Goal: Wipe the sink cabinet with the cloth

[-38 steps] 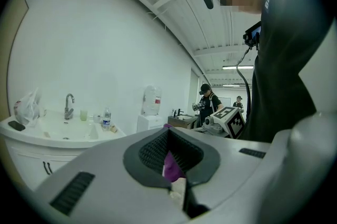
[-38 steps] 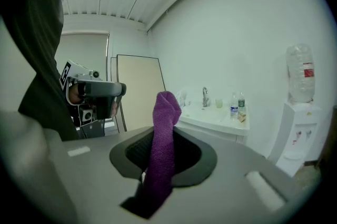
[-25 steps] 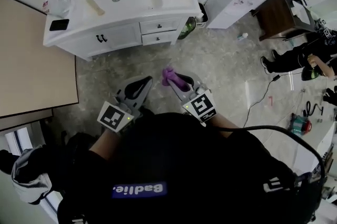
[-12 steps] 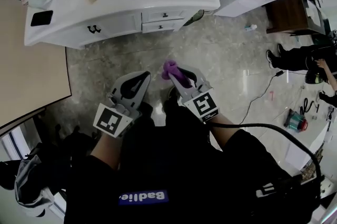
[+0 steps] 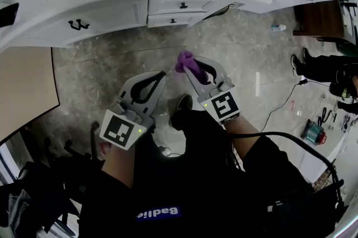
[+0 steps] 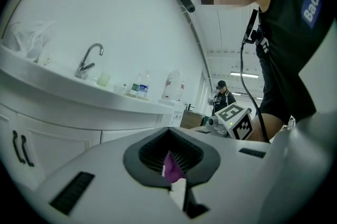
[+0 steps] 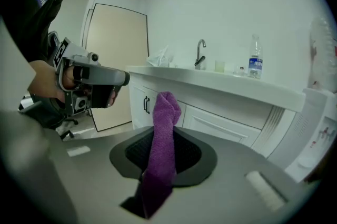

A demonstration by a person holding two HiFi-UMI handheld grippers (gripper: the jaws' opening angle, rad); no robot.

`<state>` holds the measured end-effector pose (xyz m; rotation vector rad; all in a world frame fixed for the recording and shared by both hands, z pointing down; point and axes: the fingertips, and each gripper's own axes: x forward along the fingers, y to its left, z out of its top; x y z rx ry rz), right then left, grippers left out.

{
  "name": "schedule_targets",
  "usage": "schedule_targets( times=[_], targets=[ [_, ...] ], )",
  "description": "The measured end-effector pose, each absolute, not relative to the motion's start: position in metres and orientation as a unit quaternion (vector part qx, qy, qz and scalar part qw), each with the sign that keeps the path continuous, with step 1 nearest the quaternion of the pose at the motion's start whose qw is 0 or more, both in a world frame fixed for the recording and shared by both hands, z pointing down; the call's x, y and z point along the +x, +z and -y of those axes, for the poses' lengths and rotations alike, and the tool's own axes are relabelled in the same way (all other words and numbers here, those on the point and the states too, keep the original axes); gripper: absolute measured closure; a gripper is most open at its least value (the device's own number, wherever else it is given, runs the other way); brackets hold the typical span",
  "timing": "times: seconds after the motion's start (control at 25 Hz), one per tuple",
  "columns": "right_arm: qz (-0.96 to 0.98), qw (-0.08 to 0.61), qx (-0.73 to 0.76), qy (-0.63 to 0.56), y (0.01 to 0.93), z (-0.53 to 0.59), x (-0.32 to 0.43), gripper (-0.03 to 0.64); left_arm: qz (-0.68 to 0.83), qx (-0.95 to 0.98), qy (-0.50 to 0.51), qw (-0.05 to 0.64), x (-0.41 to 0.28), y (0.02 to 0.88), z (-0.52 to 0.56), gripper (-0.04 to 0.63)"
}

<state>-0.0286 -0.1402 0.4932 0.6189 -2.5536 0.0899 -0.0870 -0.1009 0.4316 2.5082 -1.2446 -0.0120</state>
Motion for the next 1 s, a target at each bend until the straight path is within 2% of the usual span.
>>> schedule_targets(
  times=[0.6,1.0],
  targets=[
    [0.942,0.238,0.226,-0.072,0.657,0.204,-0.067,0.545,0.414,0.905,-0.009,0.094,-0.103,0.624,0.175,0.604],
    [0.913,0.255,0.254,-0.195,0.666,0.227,-0.086,0.545,0.405,0.912,-0.009,0.062,-0.101,0.691,0.171,0.604]
  ],
)
